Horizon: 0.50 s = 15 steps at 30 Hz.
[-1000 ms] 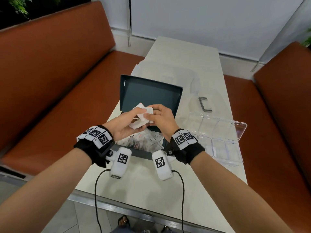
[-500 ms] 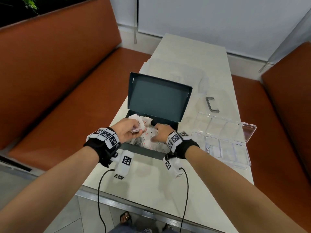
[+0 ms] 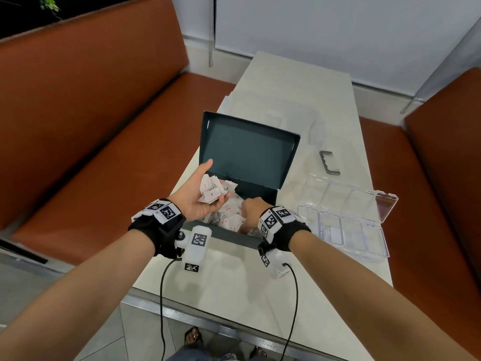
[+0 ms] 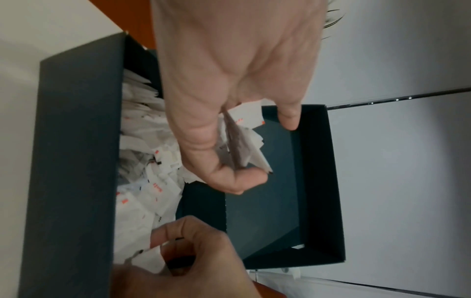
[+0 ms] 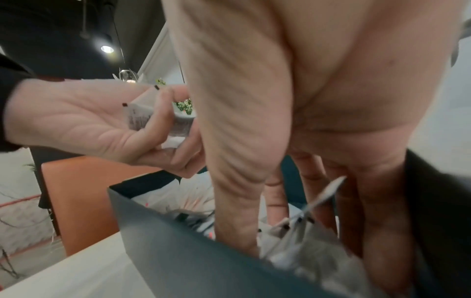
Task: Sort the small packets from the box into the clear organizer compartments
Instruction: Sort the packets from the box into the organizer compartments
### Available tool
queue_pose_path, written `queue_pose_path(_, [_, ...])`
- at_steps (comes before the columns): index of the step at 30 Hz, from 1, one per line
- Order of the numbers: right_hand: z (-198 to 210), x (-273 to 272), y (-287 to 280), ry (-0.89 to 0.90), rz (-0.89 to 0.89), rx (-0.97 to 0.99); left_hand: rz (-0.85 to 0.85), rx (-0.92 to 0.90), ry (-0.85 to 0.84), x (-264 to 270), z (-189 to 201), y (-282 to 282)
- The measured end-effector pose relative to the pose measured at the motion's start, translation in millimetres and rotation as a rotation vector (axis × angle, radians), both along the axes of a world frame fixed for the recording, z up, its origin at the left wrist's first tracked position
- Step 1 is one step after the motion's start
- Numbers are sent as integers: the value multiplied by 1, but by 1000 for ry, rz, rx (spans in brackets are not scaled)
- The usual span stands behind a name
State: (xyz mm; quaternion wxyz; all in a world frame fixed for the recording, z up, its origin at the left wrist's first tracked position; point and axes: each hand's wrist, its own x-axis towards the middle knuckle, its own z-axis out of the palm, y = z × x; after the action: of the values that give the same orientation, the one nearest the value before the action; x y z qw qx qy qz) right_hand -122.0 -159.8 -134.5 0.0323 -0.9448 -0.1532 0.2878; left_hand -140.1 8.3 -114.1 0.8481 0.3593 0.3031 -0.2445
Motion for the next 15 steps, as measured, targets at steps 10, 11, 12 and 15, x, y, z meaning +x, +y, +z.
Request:
queue_pose_path(10, [29,11,-28,55,-107,252,188,-44,31,-2,-1,-7])
queue_pose_path(11, [30,10,-31,84,-76,229,188,-36,27,-1,-2,-7])
queue_pose_path(12, [31,8,-32,107,-34,185,177,-10,19,-1,-2,-8])
queue_pose_path(15, [30,3,-29,119,70,104,106,94,9,0,-2,-10])
